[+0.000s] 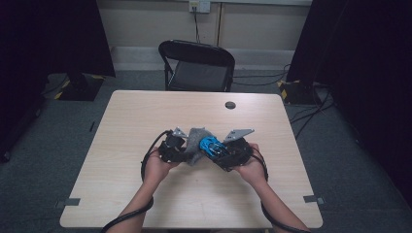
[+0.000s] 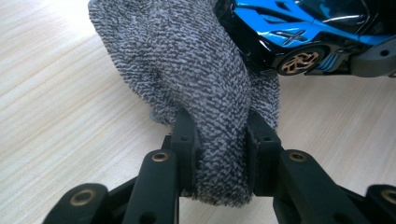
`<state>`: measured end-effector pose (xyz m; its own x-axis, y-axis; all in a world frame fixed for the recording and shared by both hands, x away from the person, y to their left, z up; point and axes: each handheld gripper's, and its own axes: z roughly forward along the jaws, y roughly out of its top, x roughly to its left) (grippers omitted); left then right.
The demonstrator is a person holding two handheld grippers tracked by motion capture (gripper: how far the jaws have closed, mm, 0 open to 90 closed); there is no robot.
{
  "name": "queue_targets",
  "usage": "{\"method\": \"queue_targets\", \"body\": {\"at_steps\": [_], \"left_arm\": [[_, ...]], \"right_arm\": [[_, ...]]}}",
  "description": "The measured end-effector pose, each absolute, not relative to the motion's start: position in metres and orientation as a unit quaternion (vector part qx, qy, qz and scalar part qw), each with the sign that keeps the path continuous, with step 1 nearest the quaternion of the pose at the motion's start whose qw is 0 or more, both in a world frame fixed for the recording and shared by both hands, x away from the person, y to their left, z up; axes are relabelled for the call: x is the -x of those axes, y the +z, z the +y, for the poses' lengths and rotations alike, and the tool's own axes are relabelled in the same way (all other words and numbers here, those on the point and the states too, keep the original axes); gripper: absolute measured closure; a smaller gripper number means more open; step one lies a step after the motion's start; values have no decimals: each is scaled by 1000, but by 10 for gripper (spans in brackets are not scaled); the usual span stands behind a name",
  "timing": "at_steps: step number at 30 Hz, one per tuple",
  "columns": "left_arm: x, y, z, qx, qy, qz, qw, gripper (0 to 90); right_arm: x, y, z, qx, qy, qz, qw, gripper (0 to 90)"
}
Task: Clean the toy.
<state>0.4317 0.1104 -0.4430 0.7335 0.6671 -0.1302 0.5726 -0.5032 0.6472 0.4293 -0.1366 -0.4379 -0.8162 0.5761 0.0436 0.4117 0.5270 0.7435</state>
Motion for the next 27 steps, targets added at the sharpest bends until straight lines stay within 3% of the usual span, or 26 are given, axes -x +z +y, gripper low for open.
{"method": "queue_targets", "body": {"at_steps": [27], "left_arm": [[-406,-453,70,-886,32,289,362,692]], "right_arm": [[-456,-432,-109,-300,388,866,92,283]]}}
